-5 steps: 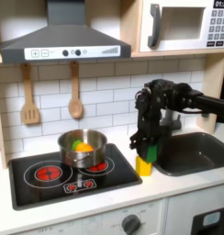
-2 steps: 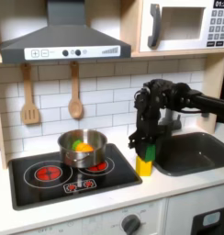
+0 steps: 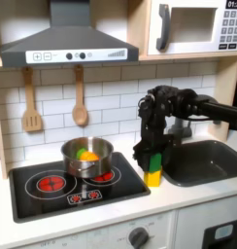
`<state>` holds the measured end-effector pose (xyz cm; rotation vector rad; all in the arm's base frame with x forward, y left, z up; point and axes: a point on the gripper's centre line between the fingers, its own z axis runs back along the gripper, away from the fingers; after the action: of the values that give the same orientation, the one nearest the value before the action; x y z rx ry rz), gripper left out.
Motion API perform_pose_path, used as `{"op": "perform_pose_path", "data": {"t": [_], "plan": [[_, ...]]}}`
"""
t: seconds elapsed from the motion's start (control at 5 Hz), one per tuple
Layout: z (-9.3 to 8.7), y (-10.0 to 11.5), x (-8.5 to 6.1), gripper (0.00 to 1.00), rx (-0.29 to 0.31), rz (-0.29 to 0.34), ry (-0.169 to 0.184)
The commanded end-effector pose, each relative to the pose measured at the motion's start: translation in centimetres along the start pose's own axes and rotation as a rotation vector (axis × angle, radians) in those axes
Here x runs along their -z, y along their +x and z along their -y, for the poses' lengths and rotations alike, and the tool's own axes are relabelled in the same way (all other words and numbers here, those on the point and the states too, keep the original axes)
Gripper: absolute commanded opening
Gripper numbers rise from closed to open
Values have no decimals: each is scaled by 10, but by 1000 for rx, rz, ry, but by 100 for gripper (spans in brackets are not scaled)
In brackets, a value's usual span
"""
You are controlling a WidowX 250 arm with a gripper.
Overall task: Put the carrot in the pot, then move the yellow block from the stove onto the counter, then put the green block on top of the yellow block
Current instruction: 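Put the green block on top of the yellow block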
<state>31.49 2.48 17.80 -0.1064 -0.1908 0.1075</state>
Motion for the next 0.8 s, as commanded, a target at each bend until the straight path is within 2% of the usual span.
{"op": "perform_pose_path", "data": {"t": [0.0, 0.6], "plan": [[2, -1, -1, 100, -6, -2, -6], [2, -1, 0, 100, -9, -10, -13]]}}
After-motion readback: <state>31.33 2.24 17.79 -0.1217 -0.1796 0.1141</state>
